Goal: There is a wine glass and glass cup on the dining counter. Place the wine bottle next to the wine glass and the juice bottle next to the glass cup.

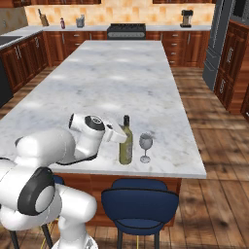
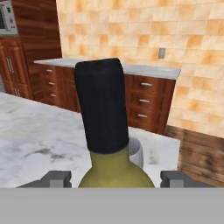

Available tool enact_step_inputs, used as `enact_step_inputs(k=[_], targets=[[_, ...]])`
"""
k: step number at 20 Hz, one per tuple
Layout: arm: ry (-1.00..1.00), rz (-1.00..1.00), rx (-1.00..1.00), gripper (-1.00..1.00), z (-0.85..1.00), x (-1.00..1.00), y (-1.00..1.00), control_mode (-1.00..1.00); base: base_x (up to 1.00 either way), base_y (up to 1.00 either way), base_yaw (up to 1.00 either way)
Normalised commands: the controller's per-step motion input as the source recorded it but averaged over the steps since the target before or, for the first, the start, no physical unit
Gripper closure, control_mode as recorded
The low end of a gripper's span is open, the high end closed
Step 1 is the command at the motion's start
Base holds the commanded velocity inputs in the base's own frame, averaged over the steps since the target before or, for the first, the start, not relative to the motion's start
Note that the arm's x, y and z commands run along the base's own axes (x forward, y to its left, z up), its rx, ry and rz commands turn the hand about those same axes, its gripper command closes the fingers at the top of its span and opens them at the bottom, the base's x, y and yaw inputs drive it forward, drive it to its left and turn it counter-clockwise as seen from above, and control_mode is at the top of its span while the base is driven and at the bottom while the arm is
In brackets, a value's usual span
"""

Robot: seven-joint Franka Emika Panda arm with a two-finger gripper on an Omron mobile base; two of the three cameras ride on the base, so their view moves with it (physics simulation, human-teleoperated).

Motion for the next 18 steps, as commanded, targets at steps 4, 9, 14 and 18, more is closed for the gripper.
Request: enact_step_inputs(k=[4, 9, 14, 18], targets=[[-0.11, 0.05, -0.02, 1.00, -0.21, 0.20, -0.07, -1.00, 0.00, 0.00, 0.00], [-0.06, 0.06, 0.00, 1.00, -0.25, 0.19, -0.02, -1.00, 0.00, 0.00, 0.00], [0.00, 0.06, 0.00, 1.00, -0.25, 0.15, -0.01, -1.00, 0.00, 0.00, 0.00], [0.00, 0.09, 0.00, 1.00, -0.19, 0.15, 0.00, -1.00, 0.00, 0.00, 0.00]])
